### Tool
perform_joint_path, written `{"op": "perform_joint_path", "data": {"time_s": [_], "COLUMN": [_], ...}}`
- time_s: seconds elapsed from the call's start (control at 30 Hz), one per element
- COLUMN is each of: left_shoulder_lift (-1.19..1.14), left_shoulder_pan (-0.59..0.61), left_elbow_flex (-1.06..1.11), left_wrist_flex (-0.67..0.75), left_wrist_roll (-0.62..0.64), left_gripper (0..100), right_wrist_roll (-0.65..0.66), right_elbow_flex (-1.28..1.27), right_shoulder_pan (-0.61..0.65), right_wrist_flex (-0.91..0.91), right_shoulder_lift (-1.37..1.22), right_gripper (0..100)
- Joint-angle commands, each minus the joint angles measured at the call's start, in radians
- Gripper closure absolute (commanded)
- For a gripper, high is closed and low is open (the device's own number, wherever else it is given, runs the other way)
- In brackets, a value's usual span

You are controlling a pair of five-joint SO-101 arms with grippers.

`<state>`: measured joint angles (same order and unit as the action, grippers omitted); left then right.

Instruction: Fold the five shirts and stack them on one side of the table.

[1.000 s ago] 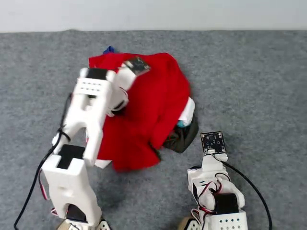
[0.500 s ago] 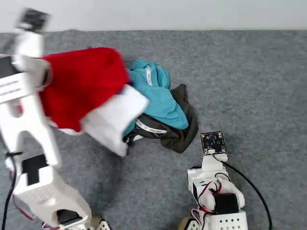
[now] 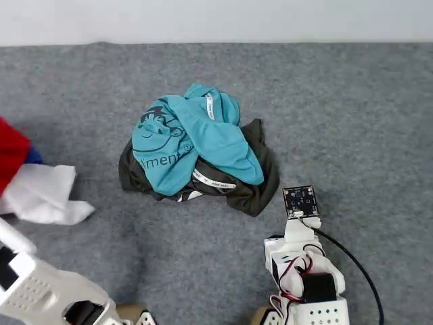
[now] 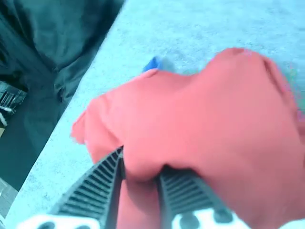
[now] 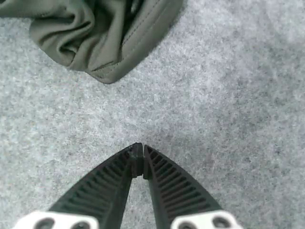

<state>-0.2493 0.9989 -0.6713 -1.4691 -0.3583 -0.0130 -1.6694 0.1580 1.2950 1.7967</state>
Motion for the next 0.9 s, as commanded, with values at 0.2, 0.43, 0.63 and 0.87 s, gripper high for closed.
{"op": "perform_joint_path", "data": {"time_s": [0.2, 0.43, 0.63, 0.87], "left_shoulder_lift": [0.083, 0.084, 0.084, 0.075], "left_shoulder_pan": [-0.020, -0.075, -0.252, -0.511], "left_elbow_flex": [0.025, -0.015, -0.096, -0.088], "left_wrist_flex": [0.011, -0.166, -0.285, -0.285], "left_wrist_roll": [-0.006, -0.054, -0.060, -0.060], "left_gripper": [75, 64, 64, 64], "right_wrist_roll": [0.011, 0.011, 0.011, 0.011], "right_elbow_flex": [-0.014, -0.014, -0.014, -0.014], "right_shoulder_pan": [-0.008, -0.008, -0.008, -0.008], "right_wrist_flex": [0.007, 0.007, 0.007, 0.007], "right_shoulder_lift": [0.010, 0.010, 0.010, 0.010], "right_gripper": [99.0, 99.0, 99.0, 99.0]}}
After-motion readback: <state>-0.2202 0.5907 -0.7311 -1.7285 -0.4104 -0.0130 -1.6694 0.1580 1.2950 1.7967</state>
